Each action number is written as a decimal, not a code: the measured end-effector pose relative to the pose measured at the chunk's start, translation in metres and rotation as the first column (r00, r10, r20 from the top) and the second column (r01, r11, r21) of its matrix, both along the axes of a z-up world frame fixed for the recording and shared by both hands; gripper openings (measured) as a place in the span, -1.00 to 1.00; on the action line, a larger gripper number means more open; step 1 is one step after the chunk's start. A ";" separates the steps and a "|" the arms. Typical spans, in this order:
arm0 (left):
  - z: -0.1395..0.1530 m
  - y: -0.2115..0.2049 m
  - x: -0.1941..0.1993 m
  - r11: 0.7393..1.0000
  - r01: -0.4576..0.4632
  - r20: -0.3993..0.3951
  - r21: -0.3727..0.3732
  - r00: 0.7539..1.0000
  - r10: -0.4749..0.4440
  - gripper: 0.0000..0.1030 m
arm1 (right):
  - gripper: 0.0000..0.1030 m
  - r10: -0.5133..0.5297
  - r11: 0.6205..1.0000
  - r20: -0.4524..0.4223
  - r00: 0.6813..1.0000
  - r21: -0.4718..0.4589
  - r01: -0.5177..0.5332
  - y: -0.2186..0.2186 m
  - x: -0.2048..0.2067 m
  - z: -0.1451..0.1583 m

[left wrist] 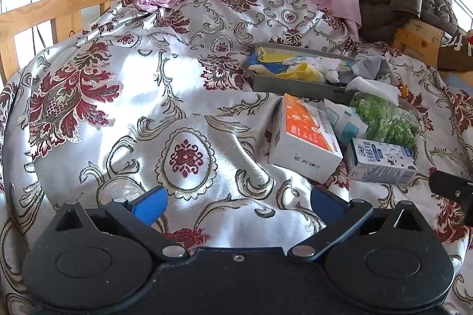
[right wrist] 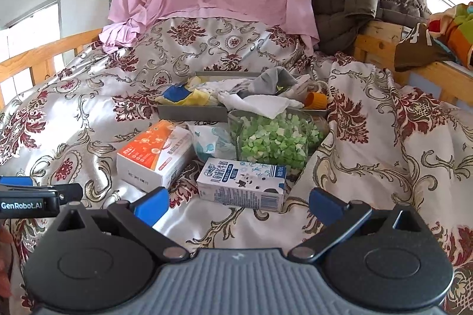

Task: Organize soft objects
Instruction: 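Move both open tools back over the remaining items beside the tray, then lower the left tool onto the white wet-wipe packet while the right tool reaches the white tissue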

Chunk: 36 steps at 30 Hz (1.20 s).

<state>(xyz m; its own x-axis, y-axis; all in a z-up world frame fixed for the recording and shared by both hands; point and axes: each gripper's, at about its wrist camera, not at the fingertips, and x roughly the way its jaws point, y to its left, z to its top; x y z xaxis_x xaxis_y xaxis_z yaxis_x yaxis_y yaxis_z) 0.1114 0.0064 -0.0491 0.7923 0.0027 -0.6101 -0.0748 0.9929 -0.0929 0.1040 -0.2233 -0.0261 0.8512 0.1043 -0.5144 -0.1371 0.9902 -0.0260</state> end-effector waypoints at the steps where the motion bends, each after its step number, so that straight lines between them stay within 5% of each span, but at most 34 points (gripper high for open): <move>1: 0.001 -0.001 0.000 1.000 0.000 0.004 -0.002 1.000 0.000 0.99 | 0.99 -0.005 1.000 0.003 1.000 0.006 0.005 -0.001 0.000 0.000; 14: 0.015 -0.004 0.003 1.000 -0.005 0.049 -0.024 0.999 0.007 0.99 | 0.99 -0.066 0.991 0.030 0.997 0.118 0.062 -0.019 0.003 0.005; 36: 0.026 -0.030 0.049 0.998 0.046 0.123 -0.035 0.992 -0.041 0.99 | 0.99 -0.085 0.989 0.116 0.990 0.133 0.070 -0.018 0.016 0.010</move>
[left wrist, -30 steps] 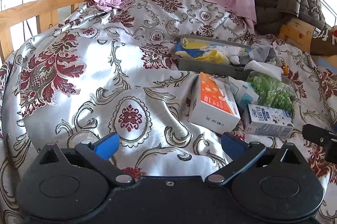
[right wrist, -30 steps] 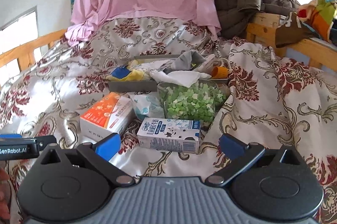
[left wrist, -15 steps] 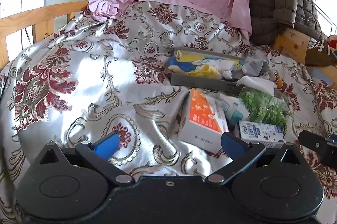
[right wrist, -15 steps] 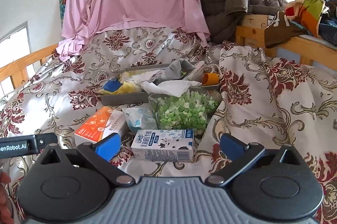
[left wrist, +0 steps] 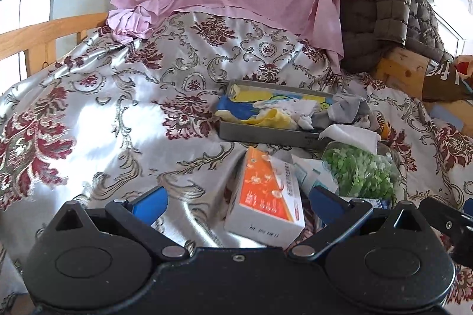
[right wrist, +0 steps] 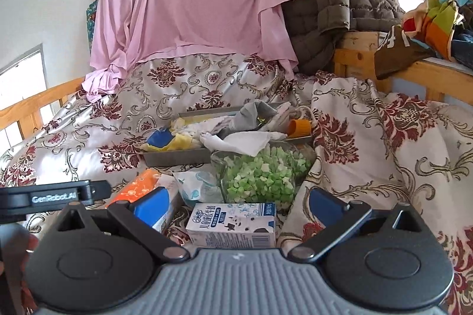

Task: Organize soft objects
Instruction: 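Lower the left tool onto the white wet-wipe packet while the right tool reaches the white tissue, then grasp the white wet-wipe packet with the left tool while the right tool grasps the white tissue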

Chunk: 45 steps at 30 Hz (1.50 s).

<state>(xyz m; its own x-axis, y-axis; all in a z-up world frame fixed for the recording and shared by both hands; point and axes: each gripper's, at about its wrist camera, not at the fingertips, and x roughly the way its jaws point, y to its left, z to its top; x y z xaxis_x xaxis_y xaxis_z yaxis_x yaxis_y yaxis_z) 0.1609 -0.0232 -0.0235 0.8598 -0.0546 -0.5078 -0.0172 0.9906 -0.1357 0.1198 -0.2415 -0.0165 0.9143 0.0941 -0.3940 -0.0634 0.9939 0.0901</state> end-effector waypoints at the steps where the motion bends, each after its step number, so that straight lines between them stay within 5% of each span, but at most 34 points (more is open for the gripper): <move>1: -0.001 0.000 0.002 1.000 0.000 0.006 -0.002 1.000 0.000 0.99 | 0.99 0.002 1.000 0.002 1.000 0.000 -0.002 0.001 0.002 0.000; 12: -0.011 -0.012 0.040 0.996 0.091 0.025 0.018 0.995 -0.092 0.99 | 0.99 0.046 0.998 0.052 0.998 0.038 -0.048 -0.007 0.042 0.000; 17: -0.016 -0.022 0.063 0.977 0.213 0.026 0.030 0.977 -0.213 0.99 | 0.99 0.044 0.999 0.066 0.997 0.011 -0.045 -0.012 0.070 -0.006; 25: -0.023 -0.041 0.096 0.899 0.429 0.018 0.093 0.902 -0.432 0.99 | 0.99 0.098 0.994 0.078 0.992 0.039 -0.101 -0.025 0.133 -0.017; 33: -0.031 -0.047 0.137 0.815 0.579 -0.076 0.011 0.813 -0.577 0.99 | 0.99 0.160 0.987 0.058 0.985 0.020 -0.161 -0.028 0.184 -0.019; 39: -0.038 -0.055 0.157 0.752 0.660 -0.126 -0.007 0.745 -0.655 0.99 | 0.99 0.197 0.974 0.030 0.980 0.106 -0.199 -0.039 0.206 -0.017; 45: -0.045 -0.057 0.174 0.731 0.679 -0.171 -0.066 0.714 -0.679 0.98 | 0.96 0.228 0.971 -0.008 0.974 0.070 -0.227 -0.033 0.216 -0.021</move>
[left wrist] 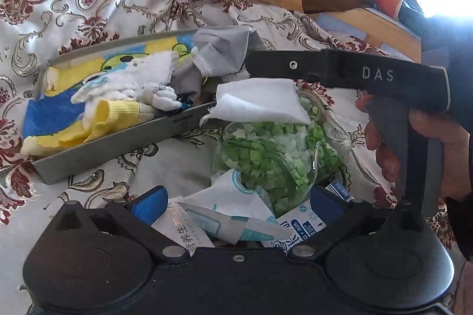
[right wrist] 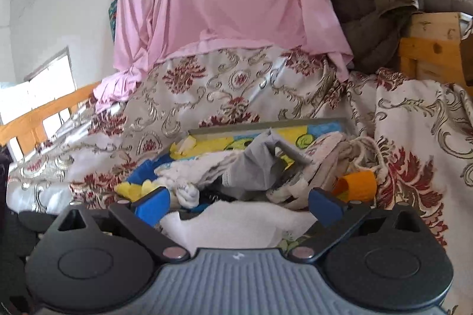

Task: Organize soft objects
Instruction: 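Grasp the white wet-wipe packet with the left tool while the right tool grasps the white tissue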

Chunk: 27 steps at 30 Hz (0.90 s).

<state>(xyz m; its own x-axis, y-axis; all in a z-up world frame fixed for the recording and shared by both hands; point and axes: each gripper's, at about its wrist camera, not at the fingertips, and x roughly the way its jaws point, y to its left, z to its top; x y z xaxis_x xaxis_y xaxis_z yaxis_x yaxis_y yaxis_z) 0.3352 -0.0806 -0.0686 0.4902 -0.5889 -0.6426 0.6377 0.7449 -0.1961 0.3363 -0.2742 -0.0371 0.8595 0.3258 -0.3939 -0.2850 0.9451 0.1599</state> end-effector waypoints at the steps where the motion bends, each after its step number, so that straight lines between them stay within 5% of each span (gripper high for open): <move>1: 0.000 -0.001 0.001 1.000 0.005 -0.002 0.005 1.000 -0.005 0.98 | 0.94 0.002 1.000 -0.009 1.000 -0.005 -0.002 0.001 0.001 -0.001; 14: 0.003 -0.006 0.007 0.999 0.047 -0.060 0.003 0.997 -0.047 0.65 | 0.59 -0.001 0.996 -0.050 0.999 -0.084 -0.003 0.008 0.000 -0.009; 27: -0.001 -0.002 0.000 0.999 0.045 -0.084 -0.005 0.995 -0.046 0.47 | 0.44 0.002 0.981 -0.031 1.000 -0.192 -0.008 0.017 -0.011 -0.008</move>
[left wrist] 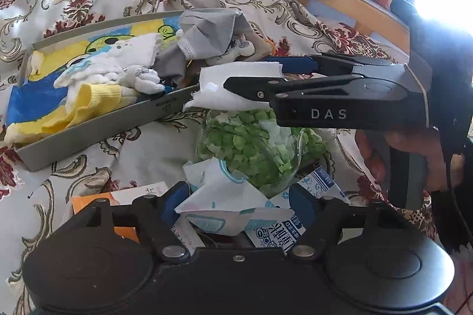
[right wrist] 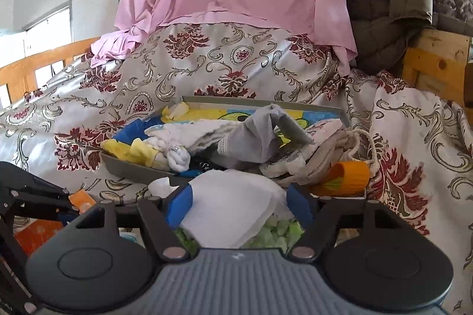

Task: Organize soft objects
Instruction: 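Grasp the white wet-wipe packet with the left tool while the right tool grasps the white tissue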

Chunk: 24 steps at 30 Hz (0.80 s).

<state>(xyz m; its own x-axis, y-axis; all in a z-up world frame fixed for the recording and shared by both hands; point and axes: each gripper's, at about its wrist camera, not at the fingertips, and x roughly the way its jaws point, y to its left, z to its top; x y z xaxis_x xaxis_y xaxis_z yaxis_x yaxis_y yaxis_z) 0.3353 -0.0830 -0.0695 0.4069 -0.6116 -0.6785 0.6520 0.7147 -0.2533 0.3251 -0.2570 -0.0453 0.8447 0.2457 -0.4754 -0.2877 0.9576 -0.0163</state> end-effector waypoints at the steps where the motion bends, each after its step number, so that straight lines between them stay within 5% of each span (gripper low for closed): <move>1: 0.000 0.000 0.000 1.000 -0.006 -0.002 -0.002 1.000 0.006 0.47 | 0.44 0.002 1.000 -0.003 1.000 -0.004 -0.002 0.000 0.000 0.001; 7: 0.000 0.002 -0.009 0.995 -0.097 0.001 -0.034 0.995 0.097 0.45 | 0.40 0.014 1.000 -0.006 1.000 -0.020 -0.014 0.001 -0.005 0.002; 10: 0.001 0.003 -0.014 0.990 -0.138 0.012 -0.038 0.990 0.138 0.03 | 0.37 0.017 0.999 -0.006 1.000 -0.027 -0.017 0.001 -0.007 0.003; 24: -0.005 0.001 -0.024 0.972 -0.233 -0.033 -0.033 0.972 0.232 -0.06 | 0.04 0.028 0.999 -0.015 0.999 -0.017 -0.028 -0.003 -0.013 0.006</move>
<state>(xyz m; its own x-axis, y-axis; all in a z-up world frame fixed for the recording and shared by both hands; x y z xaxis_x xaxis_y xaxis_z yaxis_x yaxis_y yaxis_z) 0.3118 -0.0823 -0.0746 0.5217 -0.5273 -0.6706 0.4615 0.8356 -0.2981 0.3117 -0.2602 -0.0397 0.8304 0.2609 -0.4922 -0.3147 0.9488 -0.0279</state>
